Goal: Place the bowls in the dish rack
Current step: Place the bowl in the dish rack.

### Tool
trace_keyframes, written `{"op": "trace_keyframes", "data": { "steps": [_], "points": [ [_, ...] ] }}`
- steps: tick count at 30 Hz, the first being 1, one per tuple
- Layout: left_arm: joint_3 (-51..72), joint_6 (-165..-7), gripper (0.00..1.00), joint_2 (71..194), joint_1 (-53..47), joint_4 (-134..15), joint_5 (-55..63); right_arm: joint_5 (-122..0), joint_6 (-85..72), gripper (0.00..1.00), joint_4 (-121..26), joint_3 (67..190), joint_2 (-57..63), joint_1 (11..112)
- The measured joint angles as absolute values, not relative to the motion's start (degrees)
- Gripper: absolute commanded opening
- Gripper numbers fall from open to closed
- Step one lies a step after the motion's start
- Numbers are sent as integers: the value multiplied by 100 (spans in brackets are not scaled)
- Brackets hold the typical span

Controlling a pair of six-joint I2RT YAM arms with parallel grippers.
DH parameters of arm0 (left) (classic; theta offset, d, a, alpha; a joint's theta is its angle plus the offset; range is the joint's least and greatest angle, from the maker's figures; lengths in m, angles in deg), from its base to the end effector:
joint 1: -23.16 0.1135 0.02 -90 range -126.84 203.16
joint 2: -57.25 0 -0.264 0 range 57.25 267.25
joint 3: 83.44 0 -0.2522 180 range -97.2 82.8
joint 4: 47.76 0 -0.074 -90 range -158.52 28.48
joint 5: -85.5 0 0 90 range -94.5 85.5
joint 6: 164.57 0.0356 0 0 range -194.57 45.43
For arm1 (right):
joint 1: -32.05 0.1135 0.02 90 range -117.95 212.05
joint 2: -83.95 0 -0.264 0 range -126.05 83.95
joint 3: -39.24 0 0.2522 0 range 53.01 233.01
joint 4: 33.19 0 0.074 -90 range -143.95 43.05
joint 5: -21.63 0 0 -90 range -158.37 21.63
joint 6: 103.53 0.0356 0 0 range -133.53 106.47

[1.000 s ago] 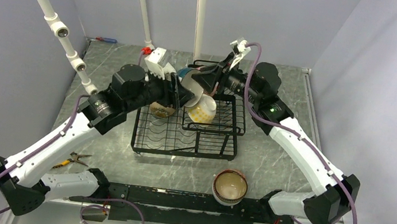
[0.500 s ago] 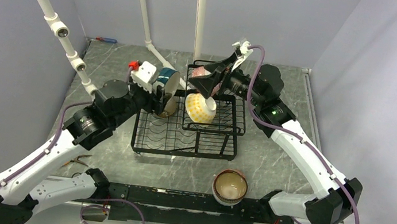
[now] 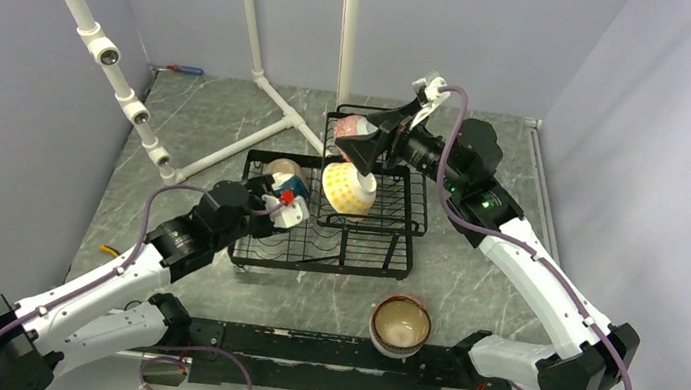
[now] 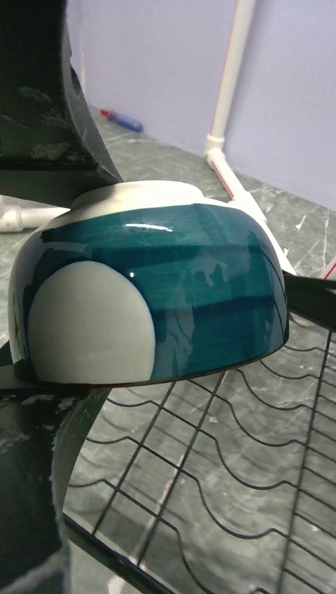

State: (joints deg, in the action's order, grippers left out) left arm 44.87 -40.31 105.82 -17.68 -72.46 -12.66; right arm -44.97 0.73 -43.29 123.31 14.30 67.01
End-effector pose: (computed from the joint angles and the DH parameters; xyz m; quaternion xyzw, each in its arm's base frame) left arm 0.1536 -0.1261 0.2850 0.4710 0.6784 0.0266 0.5633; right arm 0.2204 0.1714 0.4319 -0.2659 0.6283 0.4244 0.5954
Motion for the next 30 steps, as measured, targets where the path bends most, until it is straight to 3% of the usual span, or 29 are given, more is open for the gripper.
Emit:
{"op": "trace_keyframes", "data": {
  "steps": [13, 30],
  "points": [
    [5892, -1887, 3, 10674, -1768, -5762, -1080, -4735, -144, 100, -4530, 12233, 1544, 6701],
    [6048, -794, 3, 11839, -1766, -5292, -1518, -4740, -179, 100, -4561, 12132, 1603, 6701]
  ]
}}
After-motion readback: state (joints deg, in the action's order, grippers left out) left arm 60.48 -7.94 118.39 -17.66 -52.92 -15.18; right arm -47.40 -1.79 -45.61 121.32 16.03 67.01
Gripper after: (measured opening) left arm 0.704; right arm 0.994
